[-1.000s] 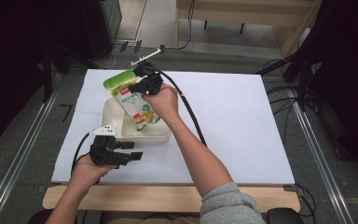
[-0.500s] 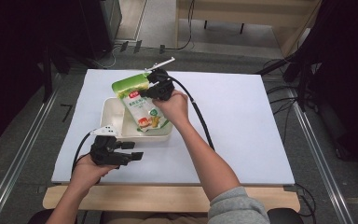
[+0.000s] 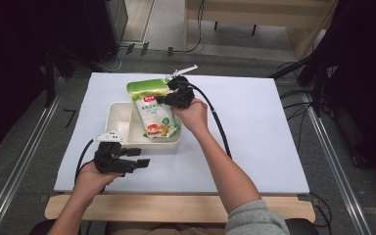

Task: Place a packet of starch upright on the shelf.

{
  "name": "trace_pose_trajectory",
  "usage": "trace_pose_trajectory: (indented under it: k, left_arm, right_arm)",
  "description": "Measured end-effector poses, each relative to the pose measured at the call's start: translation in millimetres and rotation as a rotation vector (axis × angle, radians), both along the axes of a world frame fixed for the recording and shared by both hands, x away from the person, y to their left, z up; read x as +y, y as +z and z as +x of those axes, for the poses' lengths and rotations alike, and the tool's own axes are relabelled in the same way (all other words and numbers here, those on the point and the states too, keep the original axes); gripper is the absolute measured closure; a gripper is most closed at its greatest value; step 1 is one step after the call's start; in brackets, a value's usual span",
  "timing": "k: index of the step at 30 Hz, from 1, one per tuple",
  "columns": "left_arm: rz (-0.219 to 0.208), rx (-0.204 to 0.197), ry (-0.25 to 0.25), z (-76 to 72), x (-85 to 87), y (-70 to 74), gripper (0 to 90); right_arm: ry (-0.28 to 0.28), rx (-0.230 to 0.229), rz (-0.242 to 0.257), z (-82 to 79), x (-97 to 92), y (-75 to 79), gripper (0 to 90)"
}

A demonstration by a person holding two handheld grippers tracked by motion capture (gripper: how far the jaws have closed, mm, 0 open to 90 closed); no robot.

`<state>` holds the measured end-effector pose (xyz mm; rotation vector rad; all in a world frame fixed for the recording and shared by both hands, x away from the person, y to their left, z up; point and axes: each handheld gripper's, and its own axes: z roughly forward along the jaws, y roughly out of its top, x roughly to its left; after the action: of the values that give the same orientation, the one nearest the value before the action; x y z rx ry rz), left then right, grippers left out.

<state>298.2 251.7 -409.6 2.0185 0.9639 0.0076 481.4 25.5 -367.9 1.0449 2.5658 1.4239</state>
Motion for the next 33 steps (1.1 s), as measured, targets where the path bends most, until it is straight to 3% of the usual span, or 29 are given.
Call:
trace_pose_trajectory:
  k: [7, 9, 11, 17, 24, 29, 33]
  left_arm:
    - [-0.003, 0.004, -0.004, 1.7, -2.0, -0.3, 37.3]
    - [0.005, 0.006, -0.004, 2.3, -2.3, -0.9, 37.3]
    - [0.003, 0.010, -0.005, 3.3, -2.3, -1.3, 37.2]
    - [0.009, 0.011, -0.006, 4.3, -3.7, -2.0, 36.9]
    - [0.017, 0.015, -0.007, 5.3, -6.0, -2.4, 36.2]
    - [0.023, 0.027, -0.009, 7.1, -6.7, -3.5, 35.3]
    - [0.020, 0.031, -0.004, 7.8, -7.6, -4.2, 34.9]
  right_arm:
    - [0.003, -0.002, -0.011, -4.5, -11.7, -3.6, 88.2]
    - [0.015, 0.036, -0.006, -2.7, -17.2, -8.7, 84.1]
    - [0.037, 0.087, -0.026, -0.8, -20.6, -13.1, 73.9]
    - [0.024, 0.032, -0.022, -11.8, -36.5, -8.2, 60.4]
    - [0.029, -0.023, -0.031, -29.5, -63.3, -5.9, 52.2]
    - [0.021, -0.021, -0.020, -45.6, -85.1, -8.8, 49.4]
    - [0.022, -0.028, -0.038, -60.4, -99.2, -16.3, 48.7]
